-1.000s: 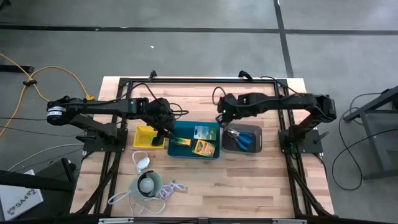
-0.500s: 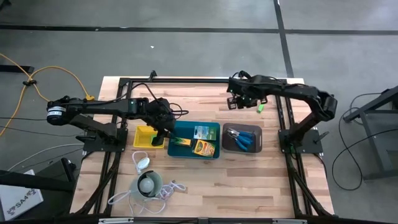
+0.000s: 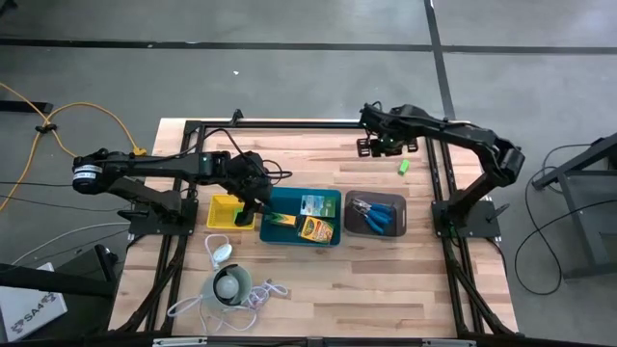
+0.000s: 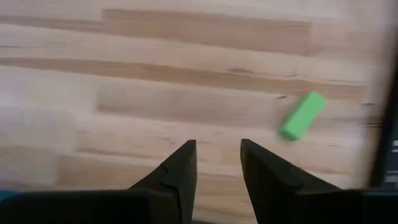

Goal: Pick & Place School Supplies
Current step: Put the green eraser into the yellow bin

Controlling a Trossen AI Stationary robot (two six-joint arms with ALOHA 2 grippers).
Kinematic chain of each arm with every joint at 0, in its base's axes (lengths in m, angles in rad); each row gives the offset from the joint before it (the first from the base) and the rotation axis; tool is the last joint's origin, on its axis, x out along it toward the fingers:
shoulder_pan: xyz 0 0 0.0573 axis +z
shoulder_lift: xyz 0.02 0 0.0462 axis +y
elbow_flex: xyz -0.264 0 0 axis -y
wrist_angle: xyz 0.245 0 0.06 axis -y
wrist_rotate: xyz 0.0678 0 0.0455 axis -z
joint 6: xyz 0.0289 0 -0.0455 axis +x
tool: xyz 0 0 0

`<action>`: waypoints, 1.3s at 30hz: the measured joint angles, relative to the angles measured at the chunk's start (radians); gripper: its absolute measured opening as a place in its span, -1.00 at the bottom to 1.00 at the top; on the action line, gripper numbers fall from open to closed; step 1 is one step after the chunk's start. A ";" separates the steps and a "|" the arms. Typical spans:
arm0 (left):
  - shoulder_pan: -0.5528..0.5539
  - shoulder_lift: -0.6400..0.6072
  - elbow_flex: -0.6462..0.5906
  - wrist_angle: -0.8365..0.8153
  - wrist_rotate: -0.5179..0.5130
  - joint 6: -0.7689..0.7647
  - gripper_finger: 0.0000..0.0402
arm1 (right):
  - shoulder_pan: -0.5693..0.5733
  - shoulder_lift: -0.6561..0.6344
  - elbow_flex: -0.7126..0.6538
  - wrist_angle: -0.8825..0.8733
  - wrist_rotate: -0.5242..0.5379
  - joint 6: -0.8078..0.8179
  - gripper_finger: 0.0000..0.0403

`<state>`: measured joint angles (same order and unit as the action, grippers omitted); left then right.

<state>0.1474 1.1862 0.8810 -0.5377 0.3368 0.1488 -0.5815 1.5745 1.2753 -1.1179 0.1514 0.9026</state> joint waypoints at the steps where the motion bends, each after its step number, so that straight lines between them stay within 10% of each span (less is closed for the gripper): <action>1: 0.000 0.000 0.000 0.000 0.000 0.009 -0.46 | -0.002 0.001 0.000 -0.013 0.012 -0.007 -0.44; 17: 0.000 0.000 0.000 0.000 -0.001 0.046 -0.46 | -0.002 0.002 0.000 -0.032 -0.126 -0.112 -0.44; 24: 0.000 0.000 0.000 0.009 0.000 0.038 -0.46 | -0.061 0.002 0.000 -0.093 -0.091 0.243 -0.44; 39: 0.000 0.000 0.000 0.015 0.000 0.035 -0.46 | -0.160 0.002 -0.282 -0.098 -0.103 0.328 -0.40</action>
<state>0.1474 1.1862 0.8810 -0.5228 0.3367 0.1833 -0.7412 1.5764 0.9931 -1.2155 0.0480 1.2311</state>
